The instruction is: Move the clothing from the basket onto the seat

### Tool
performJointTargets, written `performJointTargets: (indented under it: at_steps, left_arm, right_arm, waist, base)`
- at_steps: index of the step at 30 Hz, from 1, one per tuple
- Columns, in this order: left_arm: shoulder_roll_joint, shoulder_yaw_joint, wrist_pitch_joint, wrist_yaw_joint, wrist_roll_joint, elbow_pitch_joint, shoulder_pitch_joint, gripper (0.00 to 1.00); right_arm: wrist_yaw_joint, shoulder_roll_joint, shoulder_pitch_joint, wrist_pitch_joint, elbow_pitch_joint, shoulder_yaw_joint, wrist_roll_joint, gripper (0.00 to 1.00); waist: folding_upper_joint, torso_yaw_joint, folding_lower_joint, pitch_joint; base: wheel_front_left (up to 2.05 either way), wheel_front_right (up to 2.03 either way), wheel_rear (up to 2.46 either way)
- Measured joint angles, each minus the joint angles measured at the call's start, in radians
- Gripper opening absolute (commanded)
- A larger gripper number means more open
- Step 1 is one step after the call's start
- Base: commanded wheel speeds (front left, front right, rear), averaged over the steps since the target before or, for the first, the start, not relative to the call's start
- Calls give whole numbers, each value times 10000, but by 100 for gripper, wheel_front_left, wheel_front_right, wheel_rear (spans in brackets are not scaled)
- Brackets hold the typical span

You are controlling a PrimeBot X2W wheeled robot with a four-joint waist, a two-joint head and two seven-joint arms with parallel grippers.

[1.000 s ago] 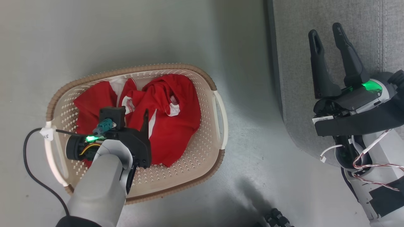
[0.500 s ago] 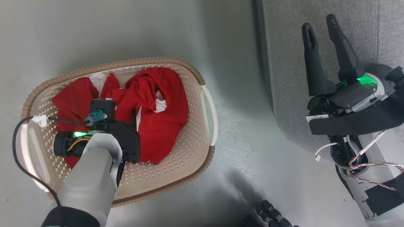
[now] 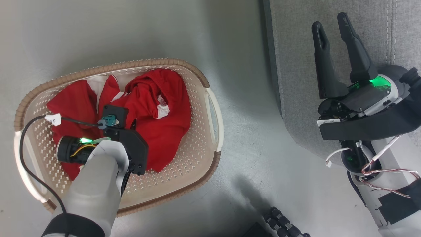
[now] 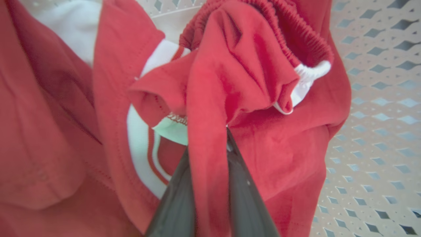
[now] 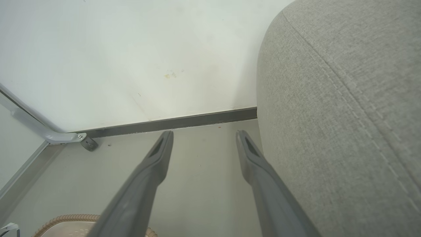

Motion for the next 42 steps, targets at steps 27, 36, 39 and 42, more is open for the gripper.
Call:
performJointTargets:
  at_steps: [27, 36, 39, 42]
  left_arm:
    - [-65, -410, -1638, -913, -8, -136, 1024, 0]
    - [-136, -568, -1870, -991, -107, -577, 1812, 0]
    - [-150, -625, -1898, -991, -132, -773, 2033, 0]
    - [-153, -721, -1942, -993, -372, -1162, 2294, 0]
  right_arm:
    - [88, 90, 244, 119, 1847, 52, 384, 100]
    - [86, -159, 702, 121, 2263, -10, 477, 100]
    - [86, -232, 947, 121, 2401, -8, 500, 100]
    - [86, -267, 1159, 121, 2533, 2, 587, 100]
  waist:
    - [3, 252, 3, -1933]
    - [2, 630, 2, -3143]
    - [2, 787, 1, -3566]
    - [3, 954, 1, -3996]
  base:
    - [0, 0, 0]
    - [0, 0, 0]
    - [0, 0, 0]
    - [0, 0, 0]
